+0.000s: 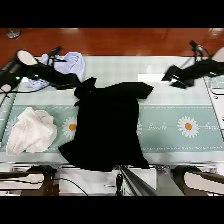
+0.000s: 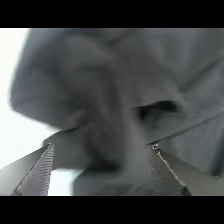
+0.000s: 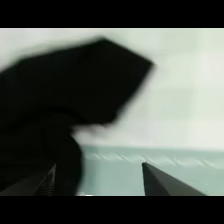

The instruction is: Fold the shirts.

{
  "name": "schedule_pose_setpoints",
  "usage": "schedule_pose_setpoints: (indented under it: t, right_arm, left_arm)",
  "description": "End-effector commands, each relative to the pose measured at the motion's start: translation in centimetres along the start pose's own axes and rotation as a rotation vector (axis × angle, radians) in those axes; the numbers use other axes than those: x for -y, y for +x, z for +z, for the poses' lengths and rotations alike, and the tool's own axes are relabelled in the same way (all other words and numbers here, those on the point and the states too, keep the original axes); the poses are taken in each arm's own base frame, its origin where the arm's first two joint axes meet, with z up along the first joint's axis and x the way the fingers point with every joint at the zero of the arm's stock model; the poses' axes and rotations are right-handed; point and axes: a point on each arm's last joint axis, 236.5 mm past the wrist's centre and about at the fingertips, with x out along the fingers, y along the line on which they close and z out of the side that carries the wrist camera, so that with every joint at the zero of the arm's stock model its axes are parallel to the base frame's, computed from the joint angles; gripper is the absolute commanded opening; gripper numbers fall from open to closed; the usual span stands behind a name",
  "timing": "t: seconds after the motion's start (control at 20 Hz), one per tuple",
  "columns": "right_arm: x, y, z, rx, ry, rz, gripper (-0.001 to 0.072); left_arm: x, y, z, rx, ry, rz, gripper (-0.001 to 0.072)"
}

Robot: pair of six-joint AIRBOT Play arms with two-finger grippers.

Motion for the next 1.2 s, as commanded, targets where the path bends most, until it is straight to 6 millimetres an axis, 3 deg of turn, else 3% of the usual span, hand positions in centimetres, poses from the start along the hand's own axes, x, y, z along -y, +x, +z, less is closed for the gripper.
schedule_pose_setpoints:
  t: [0.0, 0.15, 0.25, 0.4, 0.55, 0.7, 1.05, 1.1, 1.15]
  right_arm:
    - [5.8, -3.0, -6.5, -0.133, -0.007, -0.14, 0.0621]
    - [4.0, -0.7, -14.2, -0.202, 0.001, -0.047, 0.0621]
    - [3.6, 0.6, -19.3, -0.283, -0.012, -0.032, 0.0621]
    - [3.4, 1.5, -23.6, -0.359, 0.001, -0.03, 0.0621]
    - [3.7, 2.3, -25.3, -0.392, -0.011, -0.056, 0.0621]
    - [3.7, 2.7, -25.3, -0.384, 0.014, -0.072, 0.0621]
    - [3.3, 2.7, -25.4, -0.385, 0.026, -0.061, 0.0621]
    - [3.3, 2.6, -25.5, -0.393, 0.026, -0.06, 0.0621]
    - [3.2, 2.5, -25.8, -0.404, 0.028, -0.055, 0.0621]
  left_arm:
    - [-4.4, -1.7, -3.0, -0.106, -0.114, -0.003, 0.0702]
    - [-3.3, 1.0, -4.0, -0.068, -0.057, -0.13, 0.0703]
    - [-3.7, 2.5, -3.7, -0.033, -0.018, -0.122, 0.0703]
    - [-4.2, 4.1, -3.0, -0.03, -0.077, -0.141, 0.0703]
    - [-4.2, 5.8, -3.3, -0.069, -0.13, -0.169, 0.0703]
    - [-3.8, 7.4, -3.8, -0.108, -0.139, -0.175, 0.0702]
    - [0.0, 10.3, -3.4, -0.164, -0.033, -0.194, 0.0697]
    - [0.1, 10.1, -3.0, -0.156, -0.026, -0.194, 0.0558]
    - [0.2, 9.9, -2.7, -0.152, -0.02, -0.197, 0.0179]
